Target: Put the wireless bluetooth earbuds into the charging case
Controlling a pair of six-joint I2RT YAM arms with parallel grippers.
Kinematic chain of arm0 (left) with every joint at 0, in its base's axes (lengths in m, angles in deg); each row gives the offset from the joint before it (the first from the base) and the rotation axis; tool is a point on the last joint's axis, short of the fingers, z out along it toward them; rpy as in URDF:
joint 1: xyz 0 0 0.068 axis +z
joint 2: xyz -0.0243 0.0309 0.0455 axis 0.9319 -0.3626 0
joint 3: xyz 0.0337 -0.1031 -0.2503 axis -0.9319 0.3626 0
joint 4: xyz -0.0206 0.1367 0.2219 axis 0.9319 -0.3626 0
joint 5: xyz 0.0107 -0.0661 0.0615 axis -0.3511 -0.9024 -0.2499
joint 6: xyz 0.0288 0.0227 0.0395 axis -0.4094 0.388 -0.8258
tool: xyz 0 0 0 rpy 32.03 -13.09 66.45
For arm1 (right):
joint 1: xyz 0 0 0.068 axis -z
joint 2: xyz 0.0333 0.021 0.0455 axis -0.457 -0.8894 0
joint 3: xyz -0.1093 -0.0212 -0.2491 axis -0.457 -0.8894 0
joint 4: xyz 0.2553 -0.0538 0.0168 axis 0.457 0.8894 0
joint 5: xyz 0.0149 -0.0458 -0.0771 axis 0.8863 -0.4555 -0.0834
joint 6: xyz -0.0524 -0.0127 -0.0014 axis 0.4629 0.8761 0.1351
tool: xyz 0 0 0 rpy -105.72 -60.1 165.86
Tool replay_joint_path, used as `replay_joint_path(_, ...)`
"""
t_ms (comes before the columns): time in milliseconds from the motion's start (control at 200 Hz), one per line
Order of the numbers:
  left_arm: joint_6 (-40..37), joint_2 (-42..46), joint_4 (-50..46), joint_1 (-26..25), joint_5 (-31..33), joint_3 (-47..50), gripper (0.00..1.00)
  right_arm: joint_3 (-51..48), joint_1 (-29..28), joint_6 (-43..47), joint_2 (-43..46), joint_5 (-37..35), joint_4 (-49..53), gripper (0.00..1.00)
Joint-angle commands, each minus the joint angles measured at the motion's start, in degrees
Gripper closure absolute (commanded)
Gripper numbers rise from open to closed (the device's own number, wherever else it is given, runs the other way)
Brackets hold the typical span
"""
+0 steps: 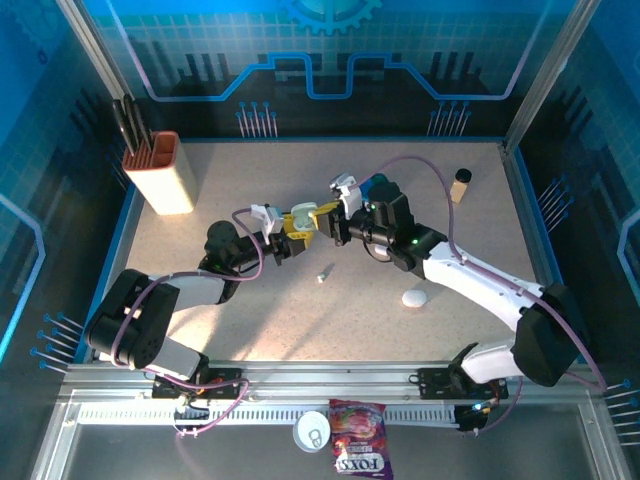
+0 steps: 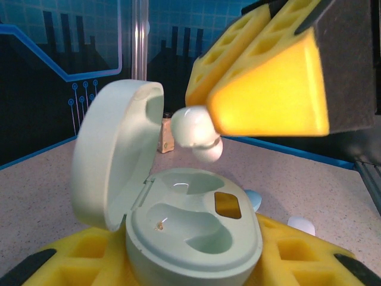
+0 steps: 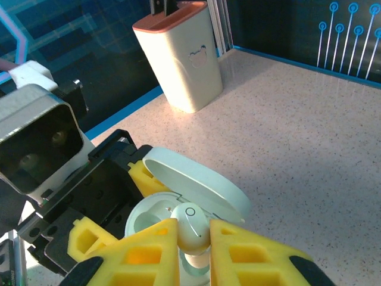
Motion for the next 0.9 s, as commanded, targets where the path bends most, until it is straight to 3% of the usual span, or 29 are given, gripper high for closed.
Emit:
replay_joint_path(0, -0.6, 1.0, 0.2, -0.3, 0.2, -2.0, 0.64, 1.6, -0.7, 0.4, -1.0, 1.2, -0.1, 0.82)
replay_joint_path(560, 0.3, 1.3, -0.3, -0.3, 2.9, -2.2, 0.66, -0.4, -0.9, -0.4, -1.6, 1.3, 0.1, 0.81)
replay_joint_path(795, 0.5, 1.5, 0.0, -0.4, 2.2, -2.1, 0.66, 0.3, -0.9, -0.3, -2.0, 0.4, 0.2, 0.7)
replay_joint_path(895, 0.5, 1.7, 0.0, -0.4, 2.1, -2.0, 0.66, 1.0, -1.0, 0.1, -2.1, -0.1, 1.0, 0.7)
